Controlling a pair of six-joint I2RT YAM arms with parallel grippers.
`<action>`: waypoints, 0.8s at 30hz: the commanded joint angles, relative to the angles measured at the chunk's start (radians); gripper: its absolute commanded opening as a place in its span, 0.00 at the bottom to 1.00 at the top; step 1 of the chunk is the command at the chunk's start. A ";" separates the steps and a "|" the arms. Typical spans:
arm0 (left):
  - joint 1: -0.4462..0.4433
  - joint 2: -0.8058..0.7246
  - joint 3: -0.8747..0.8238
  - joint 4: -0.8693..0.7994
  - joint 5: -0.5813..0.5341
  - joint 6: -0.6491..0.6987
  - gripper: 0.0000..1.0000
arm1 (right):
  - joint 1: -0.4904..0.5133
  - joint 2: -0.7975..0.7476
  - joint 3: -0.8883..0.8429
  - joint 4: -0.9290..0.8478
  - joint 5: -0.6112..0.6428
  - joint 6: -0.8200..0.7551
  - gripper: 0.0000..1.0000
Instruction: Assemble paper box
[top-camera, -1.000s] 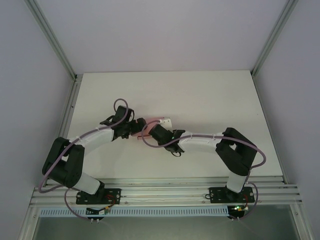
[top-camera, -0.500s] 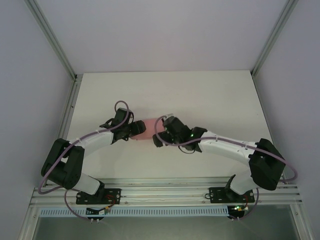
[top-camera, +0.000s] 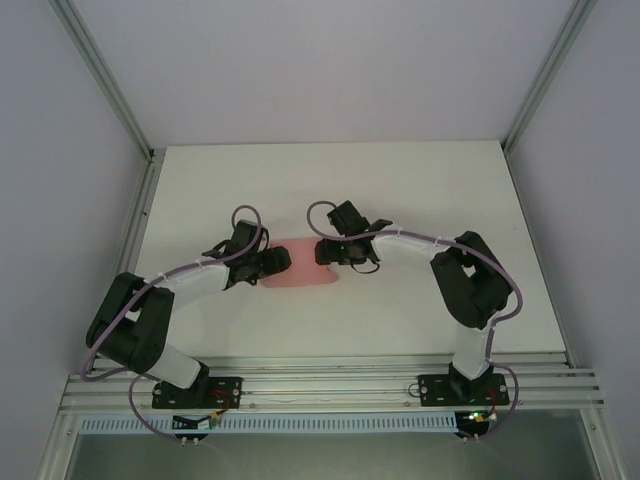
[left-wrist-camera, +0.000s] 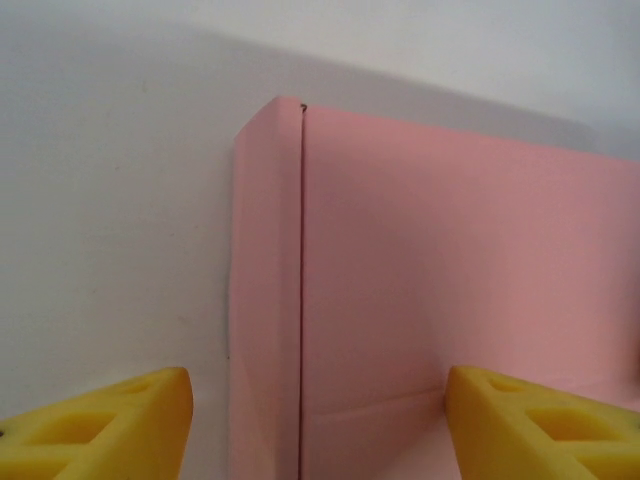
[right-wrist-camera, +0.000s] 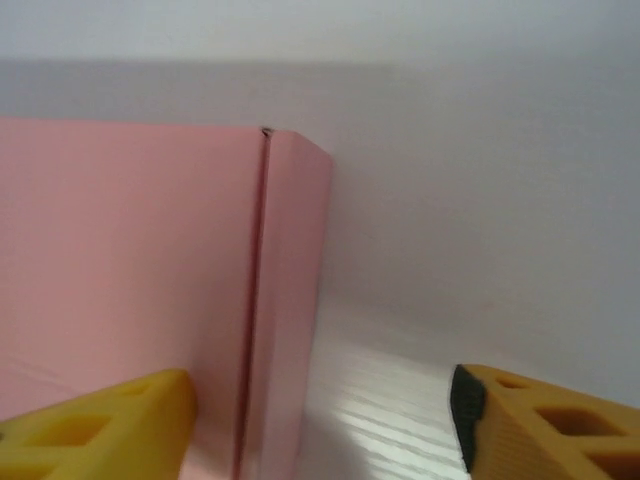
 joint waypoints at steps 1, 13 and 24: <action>-0.008 0.021 -0.021 -0.039 -0.006 0.017 0.66 | -0.003 0.052 -0.033 -0.044 -0.025 0.043 0.62; -0.002 -0.009 0.057 -0.046 0.073 -0.010 0.73 | -0.012 0.018 -0.077 -0.030 -0.019 0.064 0.55; 0.078 -0.009 0.065 -0.016 0.087 0.013 0.76 | -0.077 -0.004 -0.073 0.123 -0.215 0.101 0.67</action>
